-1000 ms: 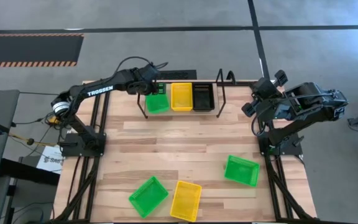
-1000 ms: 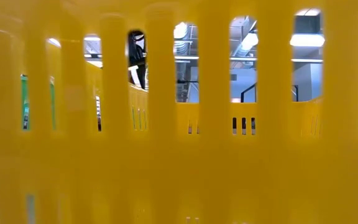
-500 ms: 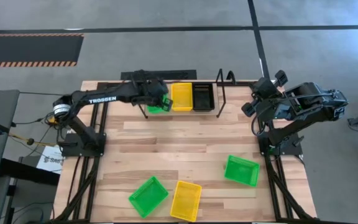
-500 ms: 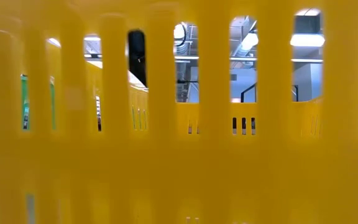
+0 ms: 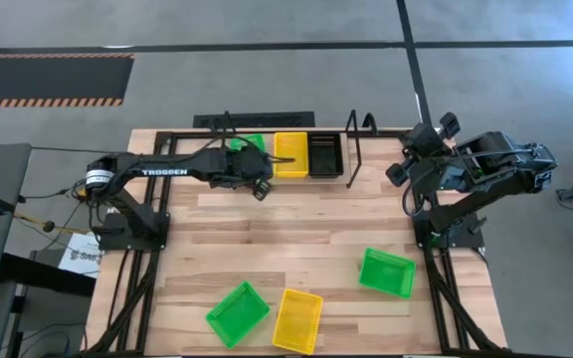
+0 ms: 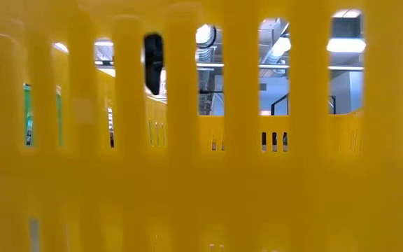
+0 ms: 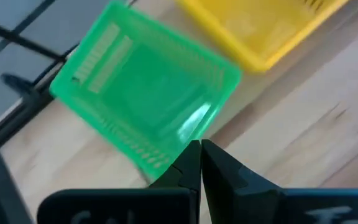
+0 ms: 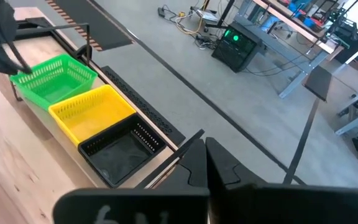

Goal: Stack baskets on shelf by color
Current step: Put the top left green bin on the shelf

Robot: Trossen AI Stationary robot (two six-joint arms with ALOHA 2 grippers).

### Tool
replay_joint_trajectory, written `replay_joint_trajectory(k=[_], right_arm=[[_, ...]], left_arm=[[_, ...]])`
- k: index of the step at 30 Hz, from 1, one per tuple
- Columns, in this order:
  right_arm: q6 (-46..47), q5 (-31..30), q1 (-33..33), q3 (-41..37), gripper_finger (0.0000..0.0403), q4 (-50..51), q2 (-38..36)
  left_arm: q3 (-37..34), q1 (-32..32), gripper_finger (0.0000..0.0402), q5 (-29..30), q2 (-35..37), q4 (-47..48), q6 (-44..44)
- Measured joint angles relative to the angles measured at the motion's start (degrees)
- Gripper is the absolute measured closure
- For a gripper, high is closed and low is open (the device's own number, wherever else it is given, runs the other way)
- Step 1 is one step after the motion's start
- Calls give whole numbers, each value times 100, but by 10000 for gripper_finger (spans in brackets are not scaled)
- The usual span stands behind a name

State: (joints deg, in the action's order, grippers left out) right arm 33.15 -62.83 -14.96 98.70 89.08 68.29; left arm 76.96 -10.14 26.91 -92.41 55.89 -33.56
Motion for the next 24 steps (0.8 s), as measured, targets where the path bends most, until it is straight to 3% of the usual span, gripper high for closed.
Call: replay_joint_trajectory(k=[5,11,16,22,24], right_arm=[[89,0,0,0,401,5,0],[93,2,0,0,401,9,0],[99,83,0,0,401,7,0],[148,148,0,2,401,9,35],[148,151,0,2,401,5,46]], left_arm=[[5,43,401,-458,-126,2,763],[3,-32,392,-1235,-145,-308,2378],[3,-248,348,-1564,-145,-269,3237],[3,-486,282,-1327,-145,-294,3719],[3,-553,267,-1543,-145,-304,3923]])
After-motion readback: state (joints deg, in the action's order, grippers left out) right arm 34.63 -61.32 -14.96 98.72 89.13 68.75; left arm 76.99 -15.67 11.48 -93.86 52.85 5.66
